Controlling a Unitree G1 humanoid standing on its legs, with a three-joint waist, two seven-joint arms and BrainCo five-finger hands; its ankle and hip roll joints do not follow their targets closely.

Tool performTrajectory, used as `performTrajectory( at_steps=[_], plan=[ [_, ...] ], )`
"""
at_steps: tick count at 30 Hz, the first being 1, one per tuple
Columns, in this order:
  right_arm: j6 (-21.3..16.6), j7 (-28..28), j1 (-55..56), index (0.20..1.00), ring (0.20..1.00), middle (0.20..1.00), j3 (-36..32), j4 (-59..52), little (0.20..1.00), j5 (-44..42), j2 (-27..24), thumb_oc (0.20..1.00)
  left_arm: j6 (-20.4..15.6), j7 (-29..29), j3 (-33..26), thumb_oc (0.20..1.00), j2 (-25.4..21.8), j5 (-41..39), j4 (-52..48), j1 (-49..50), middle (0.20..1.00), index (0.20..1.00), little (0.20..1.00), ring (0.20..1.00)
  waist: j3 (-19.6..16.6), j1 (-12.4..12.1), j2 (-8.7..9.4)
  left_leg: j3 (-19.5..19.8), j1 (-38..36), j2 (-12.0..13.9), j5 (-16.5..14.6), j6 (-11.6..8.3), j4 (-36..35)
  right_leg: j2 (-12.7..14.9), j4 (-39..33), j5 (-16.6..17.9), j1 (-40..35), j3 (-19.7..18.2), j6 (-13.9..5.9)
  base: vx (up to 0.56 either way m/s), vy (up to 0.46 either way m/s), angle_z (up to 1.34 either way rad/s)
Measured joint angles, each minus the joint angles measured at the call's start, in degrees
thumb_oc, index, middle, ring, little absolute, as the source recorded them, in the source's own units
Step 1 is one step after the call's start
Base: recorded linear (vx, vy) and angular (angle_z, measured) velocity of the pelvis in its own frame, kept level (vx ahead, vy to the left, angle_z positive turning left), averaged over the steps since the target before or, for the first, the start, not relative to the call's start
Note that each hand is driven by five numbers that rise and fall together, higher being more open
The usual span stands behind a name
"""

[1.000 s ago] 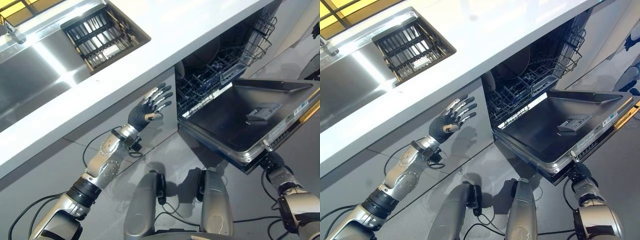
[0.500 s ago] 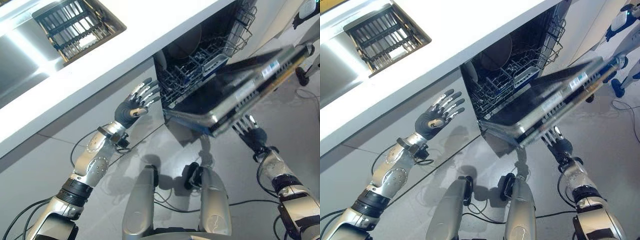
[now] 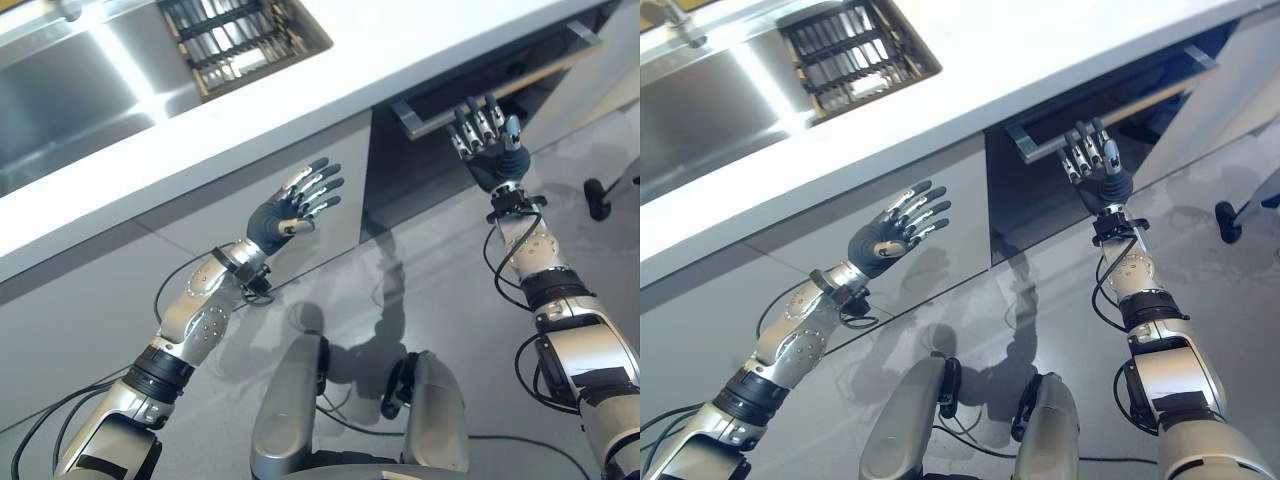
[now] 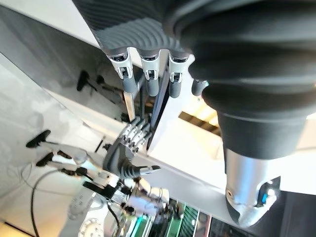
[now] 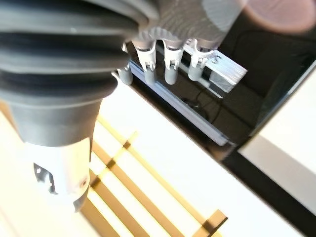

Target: Pick up plates and place into dishwasher.

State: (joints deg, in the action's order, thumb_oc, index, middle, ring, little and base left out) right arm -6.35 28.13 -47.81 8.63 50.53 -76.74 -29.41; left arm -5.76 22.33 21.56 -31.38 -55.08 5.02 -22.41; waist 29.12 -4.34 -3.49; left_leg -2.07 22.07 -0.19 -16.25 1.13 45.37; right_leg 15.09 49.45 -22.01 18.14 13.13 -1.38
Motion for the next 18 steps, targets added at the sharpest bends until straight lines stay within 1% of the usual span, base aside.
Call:
performTrajectory(
  at_steps=[2, 4, 6, 7, 9, 11, 12, 13, 15, 16, 17, 18],
  plan=[
    [-0.31, -1.86, 2.24, 1.0, 1.0, 1.0, -0.1, 0.32, 1.0, 3.18, 2.7, 1.0, 0.43, -0.48, 0.15, 1.0, 0.67, 0.44, 4.39, 1.0, 1.0, 1.0, 1.0, 1.0, -1.13, 0.11, 1.38, -0.78, -1.82, -0.02, 0.89, 0.36, -2.76, -0.26, -2.49, 1.07, -1.24, -0.5, -0.57, 0.09, 0.026, -0.14],
    [-1.08, -4.15, 6.24, 1.0, 1.0, 1.0, -0.64, 0.61, 1.0, 6.64, 5.27, 1.0, 0.73, -0.4, 0.33, 1.0, 2.25, 1.01, 8.98, 2.78, 1.0, 1.0, 1.0, 1.0, -3.32, 0.34, 2.66, -0.98, -3.19, 0.29, 1.84, 0.29, -5.64, -1.08, -5.75, 2.43, -2.54, -0.61, -0.78, 0.13, 0.01, -0.11],
    [-1.89, -7.38, 12.72, 1.0, 1.0, 1.0, -1.18, 1.0, 1.0, 9.74, 9.27, 1.0, 0.83, 0.15, 0.29, 1.0, 5.36, 2.71, 15.79, 6.67, 1.0, 1.0, 1.0, 1.0, -7.03, 0.61, 3.96, -1.25, -5.86, 0.4, 3.61, -0.04, -10.97, -2.29, -11.21, 4.65, -4.95, -0.8, -1.13, 0.14, -0.002, -0.11],
    [-1.94, -9.02, 16.36, 1.0, 1.0, 1.0, -1.15, 1.28, 1.0, 11.17, 11.3, 1.0, 0.85, 0.69, 0.5, 1.0, 7.06, 3.16, 19.86, 8.78, 1.0, 1.0, 1.0, 1.0, -8.75, 0.72, 4.34, -1.47, -7.96, 0.53, 4.92, -0.35, -14.23, -3.16, -14.76, 6.31, -6.86, -1.16, -1.48, 0.13, -0.009, -0.11],
    [-1.41, -10.58, 21.86, 1.0, 1.0, 1.0, -1.09, 1.7, 1.0, 13.17, 13.8, 1.0, 0.96, 1.79, 0.76, 1.0, 9.37, 4.57, 25.62, 11.45, 1.0, 1.0, 1.0, 1.0, -10.61, 0.7, 4.79, -1.96, -11.68, 0.65, 6.96, -0.57, -19.54, -4.31, -20.35, 8.62, -10.36, -1.45, -1.73, 0.16, -0.008, -0.12],
    [-0.1, -11.27, 27.85, 1.0, 1.0, 1.0, -0.62, 1.85, 1.0, 16.06, 16.38, 1.0, 0.67, 3.79, 0.4, 1.0, 12.2, 5.04, 32.71, 13.74, 1.0, 1.0, 1.0, 1.0, -13.25, 0.96, 5.13, -2.33, -14.64, 0.68, 9.17, -0.66, -25.08, -5.32, -26.27, 11.1, -13.2, -1.58, -1.99, 0.17, 0.011, -0.08],
    [1.49, -11.48, 30.89, 1.0, 1.0, 1.0, 0.18, 2.1, 1.0, 18.01, 17.63, 1.0, 0.65, 4.25, -0.73, 1.0, 13.94, 6.32, 37.22, 14.98, 1.0, 1.0, 1.0, 1.0, -14.71, 1.55, 5.22, -2.48, -16.5, 0.7, 10.32, -0.75, -28.11, -6.0, -29.45, 12.57, -15.15, -1.61, -2.15, 0.14, 0.034, -0.1],
    [2.98, -11.58, 33.3, 1.0, 1.0, 1.0, 1.58, 2.12, 1.0, 20.0, 18.56, 1.0, 0.73, 4.37, -0.85, 1.0, 14.73, 7.47, 40.35, 15.7, 1.0, 1.0, 1.0, 1.0, -15.6, 2.15, 5.42, -2.68, -17.91, 0.7, 11.12, -0.75, -30.39, -6.31, -31.94, 13.61, -16.49, -1.68, -2.21, 0.13, 0.036, -0.12],
    [7.11, -12.35, 38.02, 1.0, 1.0, 1.0, 3.41, 3.32, 1.0, 23.11, 20.49, 1.0, 1.97, 4.36, -1.5, 1.0, 16.48, 9.57, 46.97, 16.15, 1.0, 1.0, 1.0, 1.0, -17.89, 2.26, 5.72, -3.14, -20.2, 0.69, 12.68, -0.83, -34.57, -6.94, -36.15, 15.43, -18.52, -1.82, -2.23, 0.09, 0.025, -0.12],
    [9.19, -12.73, 39.2, 1.0, 1.0, 1.0, 3.75, 4.44, 1.0, 24.22, 21.17, 1.0, 2.64, 4.28, -2.38, 1.0, 17.03, 10.05, 48.32, 16.74, 1.0, 1.0, 1.0, 1.0, -18.71, 2.43, 5.97, -3.43, -20.89, 0.65, 13.44, -0.8, -36.22, -7.06, -37.44, 16.04, -18.92, -1.89, -2.24, 0.08, 0.023, -0.11],
    [10.51, -13.46, 40.5, 1.0, 1.0, 1.0, 3.8, 4.93, 1.0, 26.2, 21.64, 1.0, 3.26, 3.94, -3.2, 1.0, 17.49, 10.86, 49.7, 17.13, 1.0, 1.0, 1.0, 1.0, -19.47, 3.39, 6.16, -3.68, -21.68, 0.58, 14.41, -0.79, -38.08, -7.24, -38.74, 16.8, -19.38, -2.04, -2.32, 0.07, 0.018, -0.09],
    [10.71, -14.21, 41.66, 1.0, 1.0, 1.0, 3.86, 5.78, 1.0, 29.61, 22.18, 1.0, 3.69, 3.34, -4.98, 1.0, 18.45, 11.72, 52.94, 17.26, 1.0, 1.0, 1.0, 1.0, -20.51, 3.67, 6.23, -3.96, -22.75, 0.55, 15.31, -0.83, -40.21, -7.46, -40.51, 17.72, -20.12, -2.1, -2.33, 0.08, 0.021, -0.1]
  ],
)
